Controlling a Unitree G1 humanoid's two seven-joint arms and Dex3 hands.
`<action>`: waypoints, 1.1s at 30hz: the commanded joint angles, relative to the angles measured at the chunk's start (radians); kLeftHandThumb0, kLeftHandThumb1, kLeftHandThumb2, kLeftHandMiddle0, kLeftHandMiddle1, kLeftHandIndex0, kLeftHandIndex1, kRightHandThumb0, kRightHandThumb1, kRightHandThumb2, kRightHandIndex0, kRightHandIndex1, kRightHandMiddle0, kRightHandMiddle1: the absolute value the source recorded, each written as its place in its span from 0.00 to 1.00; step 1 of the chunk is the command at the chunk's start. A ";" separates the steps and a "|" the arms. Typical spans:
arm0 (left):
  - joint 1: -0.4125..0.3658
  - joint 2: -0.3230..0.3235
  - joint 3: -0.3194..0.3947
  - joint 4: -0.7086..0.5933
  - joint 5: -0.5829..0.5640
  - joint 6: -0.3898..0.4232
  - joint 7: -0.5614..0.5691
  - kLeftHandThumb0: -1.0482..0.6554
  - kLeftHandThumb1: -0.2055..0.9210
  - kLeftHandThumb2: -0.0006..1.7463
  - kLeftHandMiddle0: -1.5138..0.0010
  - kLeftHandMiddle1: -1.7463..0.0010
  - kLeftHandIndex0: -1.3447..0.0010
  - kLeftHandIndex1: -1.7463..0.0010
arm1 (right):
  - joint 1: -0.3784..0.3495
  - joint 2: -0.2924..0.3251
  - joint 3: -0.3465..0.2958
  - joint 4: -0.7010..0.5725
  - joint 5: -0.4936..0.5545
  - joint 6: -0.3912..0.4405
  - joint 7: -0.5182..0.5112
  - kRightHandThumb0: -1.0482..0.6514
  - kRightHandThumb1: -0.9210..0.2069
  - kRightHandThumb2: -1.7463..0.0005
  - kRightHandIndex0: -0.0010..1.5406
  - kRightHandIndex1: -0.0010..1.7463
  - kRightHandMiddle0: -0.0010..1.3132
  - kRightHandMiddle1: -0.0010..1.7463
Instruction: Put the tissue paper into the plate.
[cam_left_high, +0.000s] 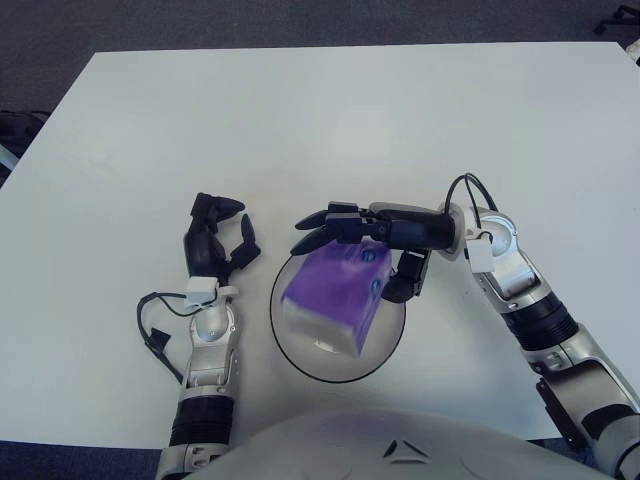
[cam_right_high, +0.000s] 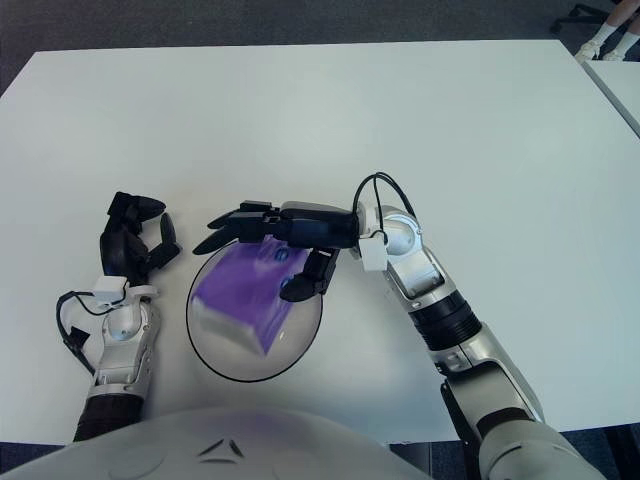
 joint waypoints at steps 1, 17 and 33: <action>0.069 -0.006 -0.001 0.110 0.025 0.018 0.011 0.37 0.65 0.61 0.53 0.00 0.67 0.00 | -0.008 -0.017 -0.012 -0.023 0.032 0.001 0.036 0.00 0.00 0.45 0.00 0.00 0.00 0.00; 0.063 -0.008 0.001 0.135 0.012 -0.019 0.007 0.37 0.63 0.63 0.51 0.00 0.65 0.00 | -0.045 -0.008 -0.034 0.024 0.087 -0.078 0.143 0.00 0.00 0.52 0.00 0.00 0.00 0.00; 0.079 -0.004 -0.007 0.112 0.019 0.008 0.004 0.37 0.64 0.62 0.55 0.00 0.66 0.00 | 0.095 0.098 -0.143 -0.058 0.059 0.152 -0.173 0.01 0.00 0.44 0.00 0.00 0.00 0.00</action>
